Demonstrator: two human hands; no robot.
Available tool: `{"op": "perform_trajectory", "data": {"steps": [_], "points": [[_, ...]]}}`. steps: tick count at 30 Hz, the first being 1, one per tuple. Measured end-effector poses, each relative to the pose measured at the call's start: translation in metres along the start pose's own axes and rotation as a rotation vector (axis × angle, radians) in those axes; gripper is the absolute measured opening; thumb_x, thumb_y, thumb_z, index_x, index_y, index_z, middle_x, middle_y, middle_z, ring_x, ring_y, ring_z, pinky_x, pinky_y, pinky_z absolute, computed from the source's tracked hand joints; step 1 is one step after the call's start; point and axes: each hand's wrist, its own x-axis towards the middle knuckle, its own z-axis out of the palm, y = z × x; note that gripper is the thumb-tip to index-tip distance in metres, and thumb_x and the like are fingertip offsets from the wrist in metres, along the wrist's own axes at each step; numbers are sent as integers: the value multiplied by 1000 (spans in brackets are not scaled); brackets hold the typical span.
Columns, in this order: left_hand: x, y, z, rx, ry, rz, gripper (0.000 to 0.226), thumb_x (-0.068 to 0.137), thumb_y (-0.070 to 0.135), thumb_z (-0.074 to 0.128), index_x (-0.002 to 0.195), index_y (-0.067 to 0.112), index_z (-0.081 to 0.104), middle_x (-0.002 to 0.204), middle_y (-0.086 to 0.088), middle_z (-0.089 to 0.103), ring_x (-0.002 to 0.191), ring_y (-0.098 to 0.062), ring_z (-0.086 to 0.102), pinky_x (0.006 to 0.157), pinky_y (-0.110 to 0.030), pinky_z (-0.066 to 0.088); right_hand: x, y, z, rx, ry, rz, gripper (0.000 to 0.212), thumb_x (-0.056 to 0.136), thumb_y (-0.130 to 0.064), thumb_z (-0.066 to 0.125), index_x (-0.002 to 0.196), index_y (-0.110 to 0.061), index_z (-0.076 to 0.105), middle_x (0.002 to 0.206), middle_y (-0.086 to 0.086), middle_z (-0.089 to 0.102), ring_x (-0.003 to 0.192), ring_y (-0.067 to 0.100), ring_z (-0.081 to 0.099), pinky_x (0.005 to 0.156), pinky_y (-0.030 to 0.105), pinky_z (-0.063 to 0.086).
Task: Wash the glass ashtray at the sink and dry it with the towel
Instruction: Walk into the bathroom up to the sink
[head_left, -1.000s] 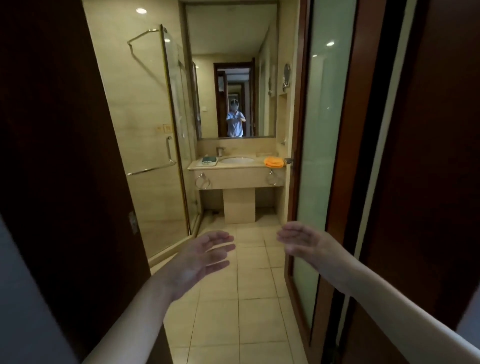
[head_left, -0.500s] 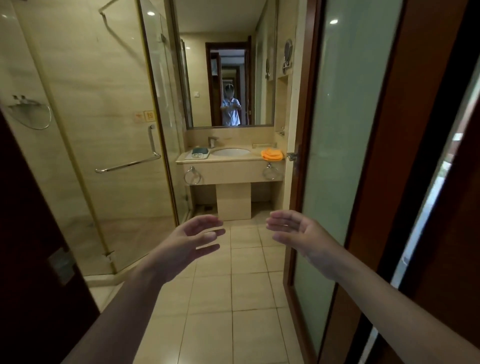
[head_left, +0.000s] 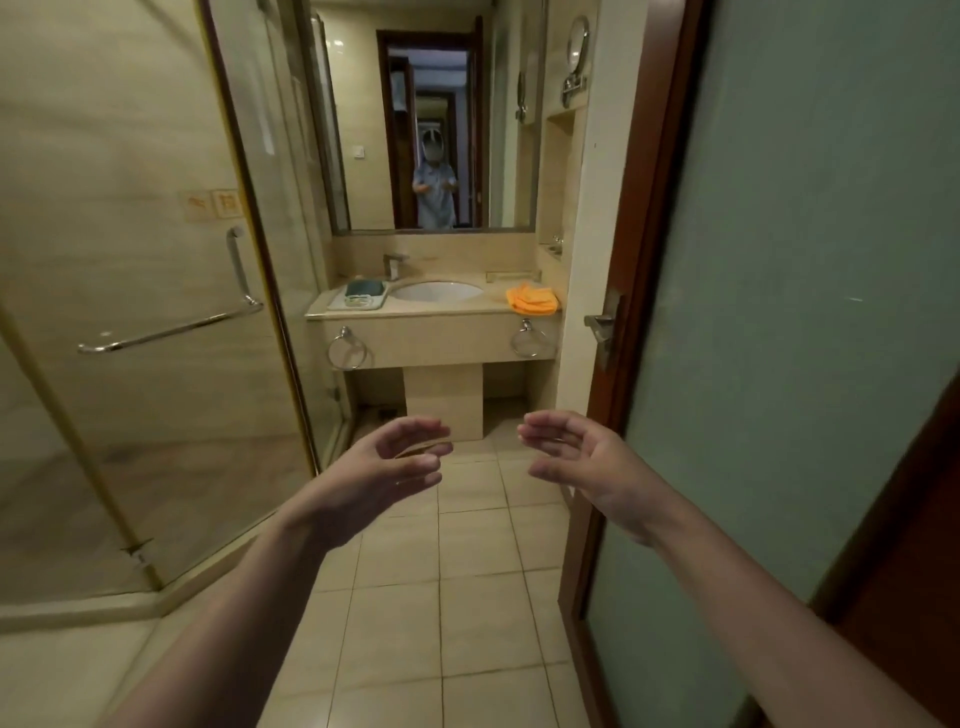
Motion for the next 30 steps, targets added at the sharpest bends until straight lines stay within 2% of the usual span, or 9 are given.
{"op": "perform_trajectory", "data": {"steps": [3, 9, 11, 17, 19, 21, 23, 27, 30], "points": [[41, 3, -14, -16, 28, 21, 93, 24, 32, 94, 109, 17, 59, 116, -2, 63, 99, -9, 67, 75, -24, 57, 49, 8, -19, -19, -4, -8, 53, 60, -19, 73, 109, -28, 54, 118, -4, 60, 114, 9, 56, 93, 23, 49], [116, 17, -48, 33, 65, 8, 95, 21, 36, 94, 107, 20, 58, 118, -2, 61, 111, -15, 60, 88, -31, 53, 146, 24, -42, 0, -50, -27, 44, 75, -1, 68, 107, -28, 54, 112, -7, 61, 109, 1, 56, 81, 11, 51], [139, 18, -65, 28, 71, 5, 95, 21, 36, 94, 107, 20, 58, 117, -3, 61, 110, -16, 60, 86, -30, 54, 177, 30, -44, -4, -65, -20, 43, 76, 0, 68, 106, -28, 54, 111, -8, 61, 106, 0, 56, 79, 10, 51], [225, 19, -125, 41, 72, 13, 95, 22, 37, 94, 108, 19, 58, 120, -3, 61, 107, -15, 62, 76, -27, 56, 274, 54, -49, -30, -67, -15, 44, 75, 0, 69, 106, -27, 56, 112, -6, 62, 108, 1, 57, 86, 13, 50], [256, 21, -150, 32, 64, 5, 86, 31, 31, 94, 109, 19, 58, 121, -4, 61, 109, -16, 61, 74, -27, 57, 307, 62, -49, -46, -64, 0, 45, 75, 1, 69, 107, -27, 56, 113, -4, 62, 109, 2, 57, 86, 13, 50], [285, 26, -174, 13, 65, -2, 61, 52, 16, 83, 108, 18, 57, 121, -4, 60, 109, -17, 60, 75, -27, 58, 340, 65, -50, -60, -49, 8, 45, 75, 1, 68, 108, -25, 55, 113, -4, 61, 107, 1, 57, 82, 11, 50], [314, 34, -195, 19, 66, -8, 48, 65, 5, 75, 107, 18, 56, 120, -4, 59, 109, -17, 60, 80, -28, 56, 373, 66, -53, -56, -26, 5, 44, 76, 2, 67, 110, -22, 54, 111, -5, 61, 104, -1, 57, 77, 8, 50], [371, 40, -226, 1, 69, -6, 41, 71, 0, 60, 108, 16, 55, 115, -2, 60, 107, -16, 59, 81, -29, 54, 429, 77, -61, -62, -21, 19, 44, 77, 2, 67, 112, -22, 53, 111, -6, 61, 102, -1, 57, 76, 7, 50], [416, 40, -248, 2, 68, -10, 44, 65, 3, 61, 107, 16, 56, 114, -1, 61, 106, -15, 60, 83, -30, 53, 475, 93, -69, -44, -15, 25, 44, 76, 3, 67, 111, -22, 54, 110, -7, 61, 102, -2, 57, 77, 7, 49]]}}
